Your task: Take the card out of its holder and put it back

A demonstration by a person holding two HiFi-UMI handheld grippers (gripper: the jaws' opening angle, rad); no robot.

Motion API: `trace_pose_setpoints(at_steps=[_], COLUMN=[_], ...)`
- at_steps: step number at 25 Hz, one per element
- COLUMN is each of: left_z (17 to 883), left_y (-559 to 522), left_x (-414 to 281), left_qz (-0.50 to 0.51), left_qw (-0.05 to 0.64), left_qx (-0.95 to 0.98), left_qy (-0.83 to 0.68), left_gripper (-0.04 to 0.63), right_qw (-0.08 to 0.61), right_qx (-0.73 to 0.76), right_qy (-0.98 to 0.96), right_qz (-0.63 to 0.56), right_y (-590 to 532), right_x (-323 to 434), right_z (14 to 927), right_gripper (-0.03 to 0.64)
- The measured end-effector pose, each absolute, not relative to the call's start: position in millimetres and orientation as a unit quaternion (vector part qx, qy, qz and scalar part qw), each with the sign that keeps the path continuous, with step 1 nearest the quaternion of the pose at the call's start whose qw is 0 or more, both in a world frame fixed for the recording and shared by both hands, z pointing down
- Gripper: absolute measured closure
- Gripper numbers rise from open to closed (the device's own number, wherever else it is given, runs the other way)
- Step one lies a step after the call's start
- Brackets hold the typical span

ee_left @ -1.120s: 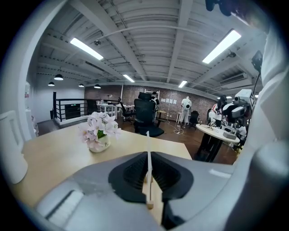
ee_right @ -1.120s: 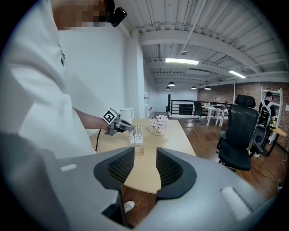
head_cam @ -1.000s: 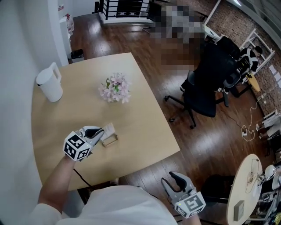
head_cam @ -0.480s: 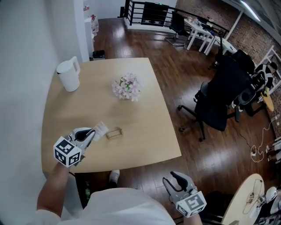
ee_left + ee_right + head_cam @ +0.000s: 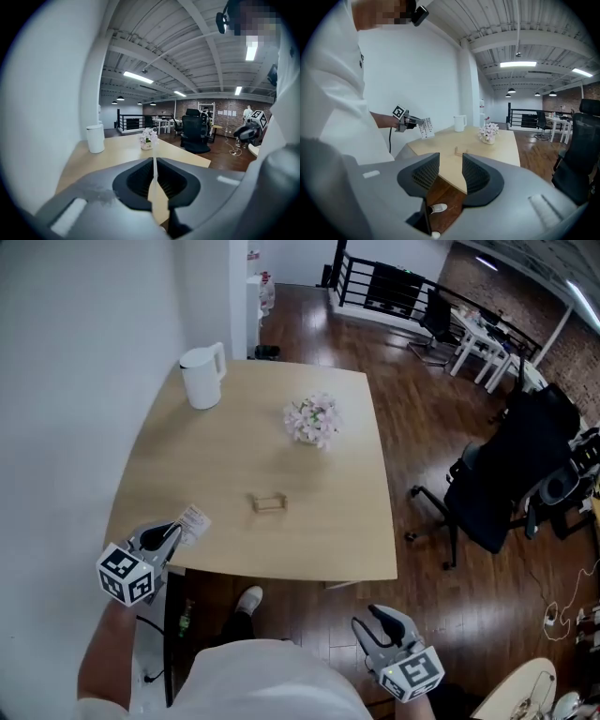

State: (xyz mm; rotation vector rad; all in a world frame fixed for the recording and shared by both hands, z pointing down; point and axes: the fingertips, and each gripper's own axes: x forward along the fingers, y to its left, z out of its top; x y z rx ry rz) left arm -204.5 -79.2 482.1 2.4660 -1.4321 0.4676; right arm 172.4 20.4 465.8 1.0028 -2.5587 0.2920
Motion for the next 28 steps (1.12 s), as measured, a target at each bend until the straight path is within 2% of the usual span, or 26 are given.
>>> trace_pose_setpoints(at_steps=[6, 11, 21, 28], left_z=[489.4, 481.7, 455.2, 473.8], left_y=[-19.2, -17.9, -104.4, -180.5], left_x=[-224.6, -223.0, -158.8, -119.3], left_qz=[0.157, 0.155, 0.176, 0.199], left_qw=[0.150, 0.147, 0.103, 0.091], left_qx=[0.815, 0.818, 0.891, 0.929], left_qy=[-0.536, -0.534, -0.405, -0.298], left_gripper=[0.578, 0.580, 0.578, 0.580], right_qw=[0.190, 0.190, 0.183, 0.181], right_qx=[0.317, 0.314, 0.382, 0.452], right_qy=[-0.924, -0.925, -0.900, -0.864], right_qz=[0.099, 0.099, 0.106, 0.126], right_y=[33.9, 36.5, 27.7, 15.0], right_x=[171.3, 173.7, 189.3, 183.1], right_z=[468.1, 467.3, 449.0, 446.5], right_gripper=[0.460, 0.460, 0.460, 0.460])
